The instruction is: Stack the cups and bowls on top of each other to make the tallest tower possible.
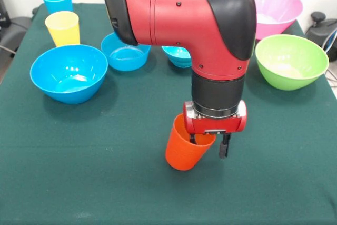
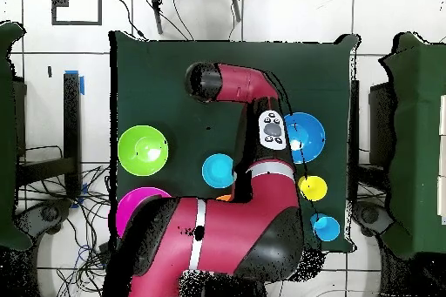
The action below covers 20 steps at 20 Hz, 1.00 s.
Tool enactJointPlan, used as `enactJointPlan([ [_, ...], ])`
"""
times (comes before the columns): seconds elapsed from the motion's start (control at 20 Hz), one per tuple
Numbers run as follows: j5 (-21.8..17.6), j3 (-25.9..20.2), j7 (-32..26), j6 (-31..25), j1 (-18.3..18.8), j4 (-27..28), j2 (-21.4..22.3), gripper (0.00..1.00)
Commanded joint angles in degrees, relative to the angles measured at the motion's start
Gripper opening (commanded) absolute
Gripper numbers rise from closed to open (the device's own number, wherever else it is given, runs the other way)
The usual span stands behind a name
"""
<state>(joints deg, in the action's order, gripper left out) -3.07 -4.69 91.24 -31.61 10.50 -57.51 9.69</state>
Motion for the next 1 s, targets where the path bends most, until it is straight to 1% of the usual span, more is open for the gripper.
enactJointPlan([
  [0.05,-3.6,-2.7,1.4,1.1,-0.9,-4.6,-1.6,1.00],
  [0.2,-3.4,-2.7,1.5,0.7,-0.8,-6.1,-0.3,1.00],
  [0.25,-3.3,-2.8,1.4,0.4,-0.6,-7.7,1.0,1.00],
  [0.4,-2.8,-3.5,0.8,-0.6,0.0,-9.9,3.3,1.00],
  [0.7,-1.6,-5.0,-0.7,-2.8,1.6,-10.3,4.5,1.00],
  [0.85,-1.2,-6.1,-2.4,-4.8,2.8,-10.7,5.9,1.00],
  [1.0,-0.7,-6.8,-2.6,-6.5,3.4,-10.2,6.4,1.00],
])
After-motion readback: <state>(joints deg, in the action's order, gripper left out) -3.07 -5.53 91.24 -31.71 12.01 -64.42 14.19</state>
